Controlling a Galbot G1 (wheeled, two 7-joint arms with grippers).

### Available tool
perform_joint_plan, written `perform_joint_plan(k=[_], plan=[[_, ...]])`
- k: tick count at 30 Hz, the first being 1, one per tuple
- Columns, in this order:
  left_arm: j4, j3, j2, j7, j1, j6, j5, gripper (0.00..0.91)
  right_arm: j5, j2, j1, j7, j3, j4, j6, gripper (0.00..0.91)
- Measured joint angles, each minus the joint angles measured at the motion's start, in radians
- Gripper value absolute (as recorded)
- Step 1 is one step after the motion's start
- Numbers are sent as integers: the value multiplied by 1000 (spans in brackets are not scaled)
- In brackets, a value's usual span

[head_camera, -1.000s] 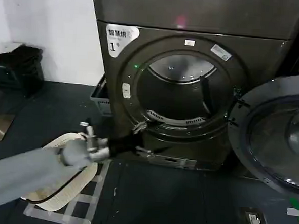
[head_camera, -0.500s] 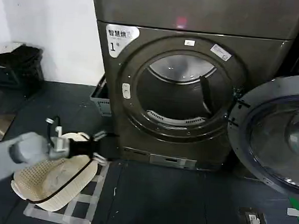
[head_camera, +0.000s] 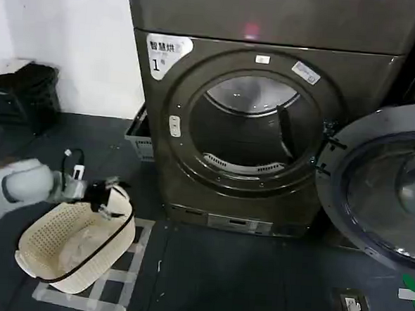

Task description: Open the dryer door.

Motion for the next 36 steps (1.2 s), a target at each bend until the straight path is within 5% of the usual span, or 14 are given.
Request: perform_joint_plan(k=[18, 36], plan=[[92, 6, -12, 94, 31, -129, 153, 907, -3, 6, 6, -1, -7, -2, 2, 907], [62, -60, -2, 153, 77, -161, 167, 907, -2, 21, 12, 5, 1, 16, 10, 907]])
